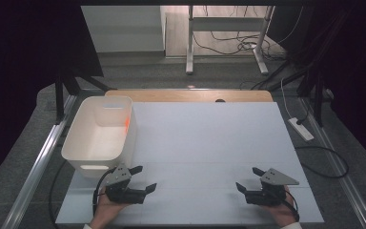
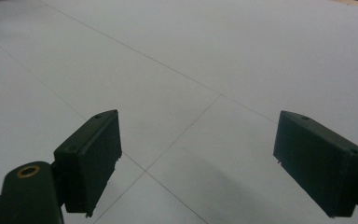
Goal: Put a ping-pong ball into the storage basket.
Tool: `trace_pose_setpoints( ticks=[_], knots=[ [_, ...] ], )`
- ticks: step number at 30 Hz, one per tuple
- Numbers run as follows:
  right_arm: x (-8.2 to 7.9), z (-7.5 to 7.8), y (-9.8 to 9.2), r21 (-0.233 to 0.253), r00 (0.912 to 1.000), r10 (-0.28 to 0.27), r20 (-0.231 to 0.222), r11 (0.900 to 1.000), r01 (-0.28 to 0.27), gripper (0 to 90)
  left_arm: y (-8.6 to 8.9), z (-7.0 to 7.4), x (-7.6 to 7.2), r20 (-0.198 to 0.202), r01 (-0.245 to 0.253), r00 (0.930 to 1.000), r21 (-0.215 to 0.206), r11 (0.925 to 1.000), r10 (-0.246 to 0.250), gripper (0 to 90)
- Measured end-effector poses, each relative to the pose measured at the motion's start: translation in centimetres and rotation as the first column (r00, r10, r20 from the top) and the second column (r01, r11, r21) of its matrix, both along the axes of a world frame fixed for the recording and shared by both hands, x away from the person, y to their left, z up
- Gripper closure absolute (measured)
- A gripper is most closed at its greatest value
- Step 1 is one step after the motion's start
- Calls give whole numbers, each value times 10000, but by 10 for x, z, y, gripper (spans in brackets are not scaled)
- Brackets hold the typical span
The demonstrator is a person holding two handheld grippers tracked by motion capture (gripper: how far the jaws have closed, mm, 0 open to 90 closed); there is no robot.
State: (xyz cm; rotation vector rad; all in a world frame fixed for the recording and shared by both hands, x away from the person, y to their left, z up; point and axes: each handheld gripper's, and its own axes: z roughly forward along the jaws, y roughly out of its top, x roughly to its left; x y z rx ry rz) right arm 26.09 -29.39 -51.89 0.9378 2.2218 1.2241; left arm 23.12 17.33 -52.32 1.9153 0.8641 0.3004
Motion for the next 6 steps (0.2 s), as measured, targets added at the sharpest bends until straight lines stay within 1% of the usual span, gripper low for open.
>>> trace_pose_setpoints(
  ticks=[6],
  knots=[
    [-1, 0, 0, 44, 10000, 87, 1, 10000, -87, 150, -1, -2, 0, -37, 14, 10000, 98, 10000, -14, 154]
  ],
)
